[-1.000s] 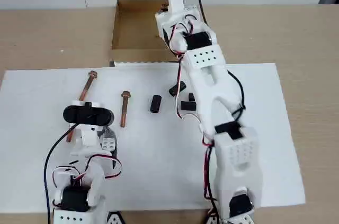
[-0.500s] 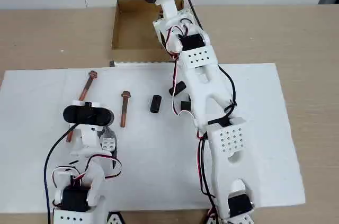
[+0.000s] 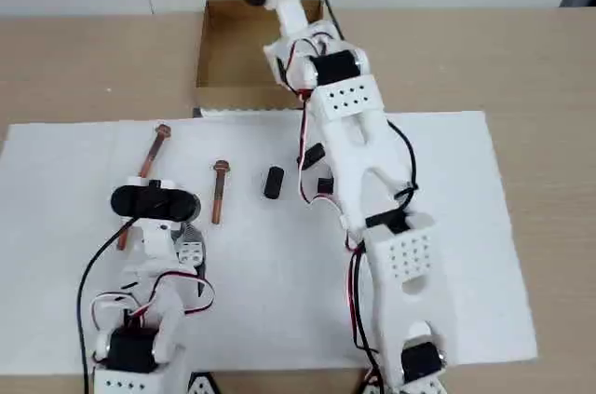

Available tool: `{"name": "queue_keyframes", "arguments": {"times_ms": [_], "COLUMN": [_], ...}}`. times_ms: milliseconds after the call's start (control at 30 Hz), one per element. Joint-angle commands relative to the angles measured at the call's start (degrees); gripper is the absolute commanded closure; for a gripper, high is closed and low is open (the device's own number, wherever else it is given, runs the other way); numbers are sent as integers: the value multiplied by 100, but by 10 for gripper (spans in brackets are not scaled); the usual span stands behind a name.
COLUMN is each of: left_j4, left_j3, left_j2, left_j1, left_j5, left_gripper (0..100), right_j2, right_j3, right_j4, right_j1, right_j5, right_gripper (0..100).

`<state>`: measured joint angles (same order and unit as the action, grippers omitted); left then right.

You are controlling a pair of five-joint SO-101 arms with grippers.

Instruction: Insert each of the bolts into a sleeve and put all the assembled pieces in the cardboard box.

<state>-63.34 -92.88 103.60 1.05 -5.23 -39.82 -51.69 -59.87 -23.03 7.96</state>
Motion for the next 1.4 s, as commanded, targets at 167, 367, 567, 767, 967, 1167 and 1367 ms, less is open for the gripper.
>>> {"name": "queue_keyframes", "arguments": {"times_ms": [167,367,567,767,967,1167,1367], "left_j4": [35,35,35,35,35,35,35], "left_j3": [13,13,13,13,13,13,13], "left_j2": [53,53,53,53,53,53,53], "left_j1": [-18,-18,-18,-18,-18,-18,-18], "left_j5": [18,18,9,9,9,9,9], "left_gripper": [995,995,995,995,995,995,995], "right_j2": [1279,1613,1736,1736,1736,1719,1719], "right_j3": [-308,-308,-299,-264,598,1152,1301], "right_j4": [-1560,-2440,-3521,-3644,-3618,-3591,-3424], "right_j1": [-180,-268,-382,-505,-813,-954,-1059], "right_j5": [-484,-958,-1960,-2585,-2980,-3244,-3262], "right_gripper": [995,994,991,991,989,933,798]}}
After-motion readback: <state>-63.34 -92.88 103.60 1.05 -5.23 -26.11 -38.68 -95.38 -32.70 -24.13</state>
